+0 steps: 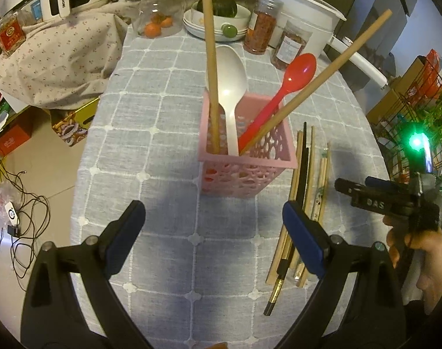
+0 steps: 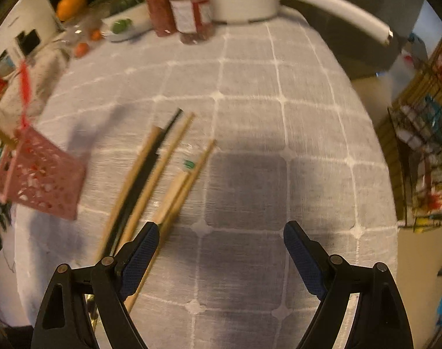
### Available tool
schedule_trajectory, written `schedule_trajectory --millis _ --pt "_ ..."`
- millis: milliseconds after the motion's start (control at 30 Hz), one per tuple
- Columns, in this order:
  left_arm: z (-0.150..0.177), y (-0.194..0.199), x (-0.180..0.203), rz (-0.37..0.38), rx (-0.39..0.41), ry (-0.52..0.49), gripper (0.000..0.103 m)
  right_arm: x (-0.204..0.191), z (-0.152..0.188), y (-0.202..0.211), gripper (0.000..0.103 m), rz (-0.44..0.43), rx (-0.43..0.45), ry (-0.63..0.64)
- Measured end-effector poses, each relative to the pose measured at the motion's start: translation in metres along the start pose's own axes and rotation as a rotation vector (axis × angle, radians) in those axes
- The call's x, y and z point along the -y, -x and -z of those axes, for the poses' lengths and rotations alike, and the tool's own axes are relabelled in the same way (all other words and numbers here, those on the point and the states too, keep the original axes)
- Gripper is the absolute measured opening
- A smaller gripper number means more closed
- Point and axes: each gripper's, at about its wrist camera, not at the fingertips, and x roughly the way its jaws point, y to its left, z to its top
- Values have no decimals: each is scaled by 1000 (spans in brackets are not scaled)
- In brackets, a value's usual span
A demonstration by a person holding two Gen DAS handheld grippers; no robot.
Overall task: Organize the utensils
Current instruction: 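Withdraw both open tools from the pink basket, then grasp a wooden chopstick with right tool while left tool grasps a wrapped chopstick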
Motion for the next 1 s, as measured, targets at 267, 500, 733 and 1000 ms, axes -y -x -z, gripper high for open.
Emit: schedule_trajectory --millis 267,500,733,1000 --pt "1 -2 6 10 -16 -15 95 5 -7 -12 89 -16 -26 -39" --pt "1 -2 8 4 -16 -29 95 -3 -12 -19 89 8 -23 -26" --pt "4 -2 12 0 -19 -57 95 -12 -15 -24 87 65 -15 20" --pt "13 -2 35 9 -7 -158 95 -5 -10 -12 31 14 -9 82"
